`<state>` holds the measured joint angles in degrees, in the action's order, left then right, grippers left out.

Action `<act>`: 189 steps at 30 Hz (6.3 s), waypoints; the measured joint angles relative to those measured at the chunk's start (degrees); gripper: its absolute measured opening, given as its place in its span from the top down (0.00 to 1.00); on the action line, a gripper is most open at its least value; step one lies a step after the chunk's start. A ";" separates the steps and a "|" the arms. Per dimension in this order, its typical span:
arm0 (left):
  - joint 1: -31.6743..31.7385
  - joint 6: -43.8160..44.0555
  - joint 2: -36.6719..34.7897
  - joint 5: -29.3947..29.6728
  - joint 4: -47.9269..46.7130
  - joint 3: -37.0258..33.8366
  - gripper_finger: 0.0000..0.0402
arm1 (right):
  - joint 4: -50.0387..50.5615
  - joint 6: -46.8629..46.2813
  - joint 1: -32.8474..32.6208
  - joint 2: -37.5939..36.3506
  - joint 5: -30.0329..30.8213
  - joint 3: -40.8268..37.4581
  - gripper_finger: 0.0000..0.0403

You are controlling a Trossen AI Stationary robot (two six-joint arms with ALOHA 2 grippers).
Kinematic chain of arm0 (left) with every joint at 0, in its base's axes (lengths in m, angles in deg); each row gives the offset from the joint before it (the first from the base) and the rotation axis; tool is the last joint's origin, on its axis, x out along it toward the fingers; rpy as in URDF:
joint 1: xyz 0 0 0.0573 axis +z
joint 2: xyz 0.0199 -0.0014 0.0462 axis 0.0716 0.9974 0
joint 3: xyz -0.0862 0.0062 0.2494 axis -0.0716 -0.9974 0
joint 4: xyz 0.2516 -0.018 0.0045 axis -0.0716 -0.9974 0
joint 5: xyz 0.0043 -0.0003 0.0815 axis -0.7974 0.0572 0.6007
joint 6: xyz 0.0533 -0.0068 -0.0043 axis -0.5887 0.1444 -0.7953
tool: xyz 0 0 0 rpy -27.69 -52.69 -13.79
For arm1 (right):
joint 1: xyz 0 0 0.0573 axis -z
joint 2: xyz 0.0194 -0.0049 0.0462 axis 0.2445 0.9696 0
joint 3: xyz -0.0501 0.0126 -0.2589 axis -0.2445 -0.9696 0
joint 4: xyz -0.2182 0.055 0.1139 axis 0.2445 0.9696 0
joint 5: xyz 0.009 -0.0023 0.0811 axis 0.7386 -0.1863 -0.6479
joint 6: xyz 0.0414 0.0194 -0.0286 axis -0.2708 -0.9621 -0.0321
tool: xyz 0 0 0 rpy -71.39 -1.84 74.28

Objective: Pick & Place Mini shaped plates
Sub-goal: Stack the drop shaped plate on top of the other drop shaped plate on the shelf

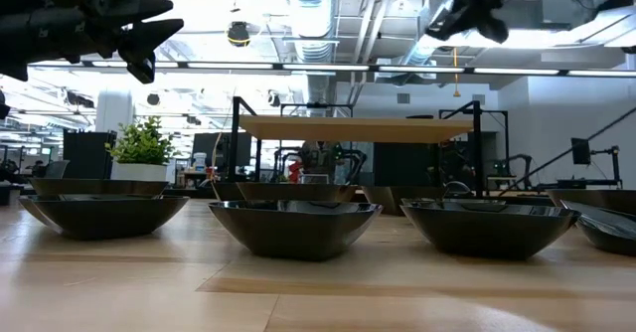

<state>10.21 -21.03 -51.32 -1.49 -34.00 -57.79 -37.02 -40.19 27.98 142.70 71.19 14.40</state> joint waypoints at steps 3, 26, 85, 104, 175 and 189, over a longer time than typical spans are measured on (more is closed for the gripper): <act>-0.01 0.00 0.00 0.00 0.04 0.00 0.67 | 5.39 4.28 3.37 7.54 -3.71 6.47 1.00; -0.02 -0.20 0.01 -0.01 0.17 -0.02 0.67 | 24.96 21.33 9.66 39.40 -4.25 28.06 1.00; 0.00 -0.19 0.00 -0.01 0.61 -0.02 0.67 | 26.22 15.73 6.05 39.43 9.04 28.88 0.85; -0.02 -0.39 0.01 -0.03 0.69 -0.02 0.67 | 37.06 -14.72 -25.87 16.80 2.17 35.14 0.86; 0.00 -0.04 0.00 -0.03 0.78 0.00 0.67 | 5.15 -52.01 -70.95 20.75 13.39 -14.45 0.68; 0.00 0.02 0.01 -0.03 1.31 0.00 0.67 | 16.37 -55.20 -67.82 -7.44 22.84 -19.56 0.68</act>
<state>10.21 -21.01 -51.31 -1.53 -32.69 -57.79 -20.65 -95.39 -39.85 135.27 94.03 -5.16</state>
